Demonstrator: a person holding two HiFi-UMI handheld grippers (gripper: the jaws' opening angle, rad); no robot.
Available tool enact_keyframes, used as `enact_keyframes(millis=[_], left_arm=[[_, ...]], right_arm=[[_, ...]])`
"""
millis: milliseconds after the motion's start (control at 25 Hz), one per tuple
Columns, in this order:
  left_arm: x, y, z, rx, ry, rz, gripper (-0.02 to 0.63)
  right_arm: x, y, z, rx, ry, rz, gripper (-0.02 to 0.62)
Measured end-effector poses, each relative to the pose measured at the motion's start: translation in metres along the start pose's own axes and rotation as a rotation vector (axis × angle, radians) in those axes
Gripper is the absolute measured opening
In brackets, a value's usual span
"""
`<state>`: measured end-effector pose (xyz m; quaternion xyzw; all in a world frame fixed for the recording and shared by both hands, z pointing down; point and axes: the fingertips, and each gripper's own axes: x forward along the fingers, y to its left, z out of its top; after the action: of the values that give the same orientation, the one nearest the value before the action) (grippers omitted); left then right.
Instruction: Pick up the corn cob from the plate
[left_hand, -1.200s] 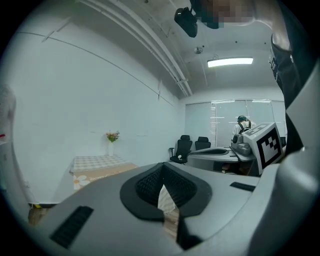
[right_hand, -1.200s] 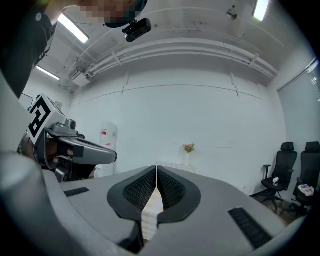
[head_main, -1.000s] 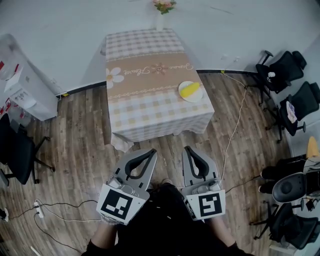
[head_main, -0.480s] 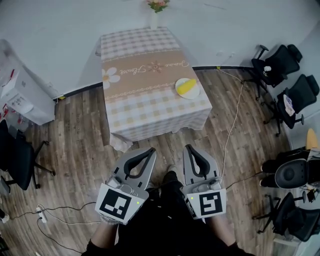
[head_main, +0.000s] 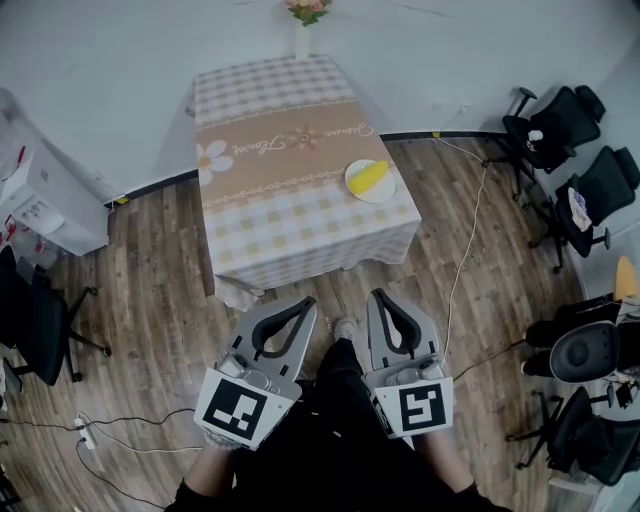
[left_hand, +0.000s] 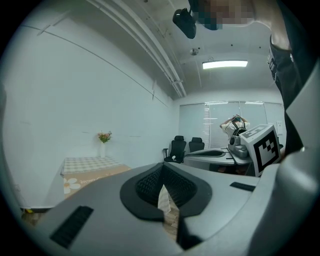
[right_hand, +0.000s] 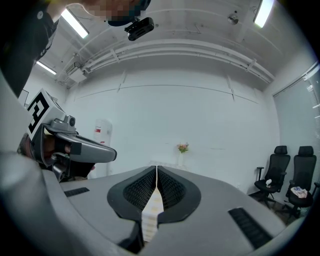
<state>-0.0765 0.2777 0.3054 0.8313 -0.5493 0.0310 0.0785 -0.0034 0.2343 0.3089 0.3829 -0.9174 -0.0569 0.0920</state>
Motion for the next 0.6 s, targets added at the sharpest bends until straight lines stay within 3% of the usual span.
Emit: enact_keyframes(millis=[600], left_arm=[[0.081, 0.004, 0.011, 0.010, 0.015, -0.019, 0.014]], right_arm=[[0.036, -0.069, -0.007, 0.023, -0.006, -0.008, 0.043]])
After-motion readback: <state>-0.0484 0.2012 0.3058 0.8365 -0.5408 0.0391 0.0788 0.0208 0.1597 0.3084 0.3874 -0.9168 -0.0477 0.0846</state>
